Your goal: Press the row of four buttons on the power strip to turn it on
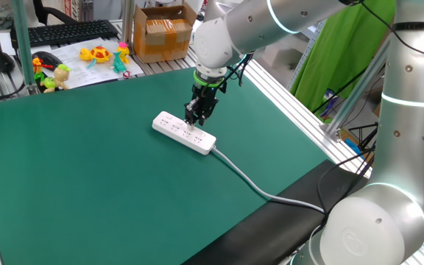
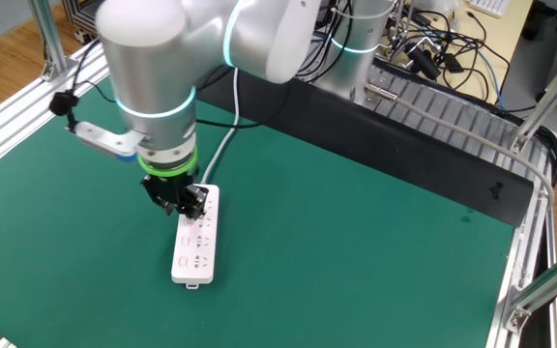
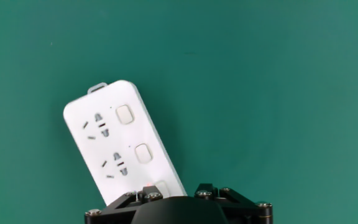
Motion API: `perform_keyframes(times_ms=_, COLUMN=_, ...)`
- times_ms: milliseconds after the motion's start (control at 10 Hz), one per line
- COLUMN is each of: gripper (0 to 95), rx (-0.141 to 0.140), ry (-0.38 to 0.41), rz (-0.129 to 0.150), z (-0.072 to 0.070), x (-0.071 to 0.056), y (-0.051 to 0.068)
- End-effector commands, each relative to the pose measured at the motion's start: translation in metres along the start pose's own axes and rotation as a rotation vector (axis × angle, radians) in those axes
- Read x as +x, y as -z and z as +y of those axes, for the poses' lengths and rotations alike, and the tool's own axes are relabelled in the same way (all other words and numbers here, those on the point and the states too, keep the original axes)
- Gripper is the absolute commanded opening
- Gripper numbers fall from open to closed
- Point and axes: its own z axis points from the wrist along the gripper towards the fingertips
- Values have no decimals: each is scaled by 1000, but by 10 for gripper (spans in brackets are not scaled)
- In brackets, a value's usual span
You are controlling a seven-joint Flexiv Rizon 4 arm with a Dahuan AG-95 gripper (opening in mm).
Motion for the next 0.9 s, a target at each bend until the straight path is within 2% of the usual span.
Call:
perform_keyframes(times_ms=100, gripper=380, rx=-31, ry=-54, rz=-21, z=2, x=6, y=-1)
perform_keyframes(times_ms=200, gripper=380, rx=-27, ry=-45, rz=-25, z=7, x=4, y=3)
perform_keyframes(times_ms=400, gripper=380, rx=-12, ry=-30, rz=-34, z=10, x=-10, y=13)
perform_keyframes(times_ms=600, gripper=380, rx=-4, ry=-13, rz=-32, z=9, x=-30, y=23)
perform_keyframes(times_ms=900, gripper=380, rx=0, ry=-1, rz=-29, z=8, x=-38, y=25)
